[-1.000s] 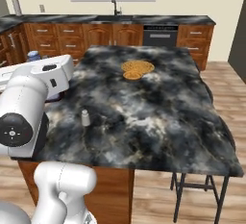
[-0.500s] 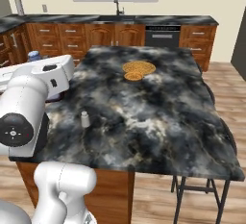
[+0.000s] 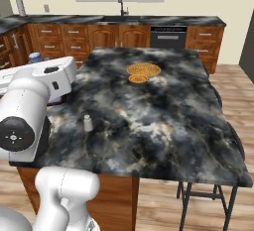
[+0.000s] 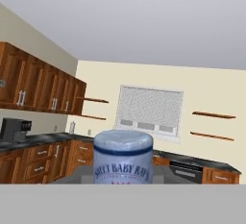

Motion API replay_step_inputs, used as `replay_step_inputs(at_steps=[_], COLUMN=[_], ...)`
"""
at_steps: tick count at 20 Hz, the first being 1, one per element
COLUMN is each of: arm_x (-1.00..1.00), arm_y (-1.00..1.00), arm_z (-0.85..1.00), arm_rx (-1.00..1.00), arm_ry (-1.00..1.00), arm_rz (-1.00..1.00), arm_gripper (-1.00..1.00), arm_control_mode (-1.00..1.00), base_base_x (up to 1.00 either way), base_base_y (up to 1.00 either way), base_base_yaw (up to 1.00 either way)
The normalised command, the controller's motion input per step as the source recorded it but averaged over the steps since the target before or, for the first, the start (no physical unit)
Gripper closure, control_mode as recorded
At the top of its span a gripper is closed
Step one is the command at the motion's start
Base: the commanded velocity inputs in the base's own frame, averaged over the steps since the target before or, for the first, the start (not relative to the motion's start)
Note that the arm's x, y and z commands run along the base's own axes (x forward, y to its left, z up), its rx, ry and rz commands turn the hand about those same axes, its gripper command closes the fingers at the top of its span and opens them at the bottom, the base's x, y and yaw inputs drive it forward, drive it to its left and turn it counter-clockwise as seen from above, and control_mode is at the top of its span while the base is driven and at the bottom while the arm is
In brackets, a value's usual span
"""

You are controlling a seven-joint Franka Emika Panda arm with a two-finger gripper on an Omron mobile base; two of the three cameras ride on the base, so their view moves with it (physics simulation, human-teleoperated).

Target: Move the condiment bottle and shaker from the cabinet to the dining counter.

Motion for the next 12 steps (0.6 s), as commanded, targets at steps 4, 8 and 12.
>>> replay_step_inputs(at_steps=[4,8,12], arm_x=[0.00,0.20,0.58], arm_y=[-0.14,-0.23,-0.18], arm_z=[-0.01,-0.28,-0.33], arm_rx=[0.04,0.05,0.00], arm_ry=[0.00,0.07,0.21], arm_rz=[-0.01,0.01,0.15], arm_gripper=[1.00,1.00,1.00], arm_control_mode=[-1.00,-1.00,-1.00], base_base_x=[0.00,0.00,0.00], base_base_y=[-0.05,0.00,0.00], base_base_yaw=[0.00,0.00,0.00])
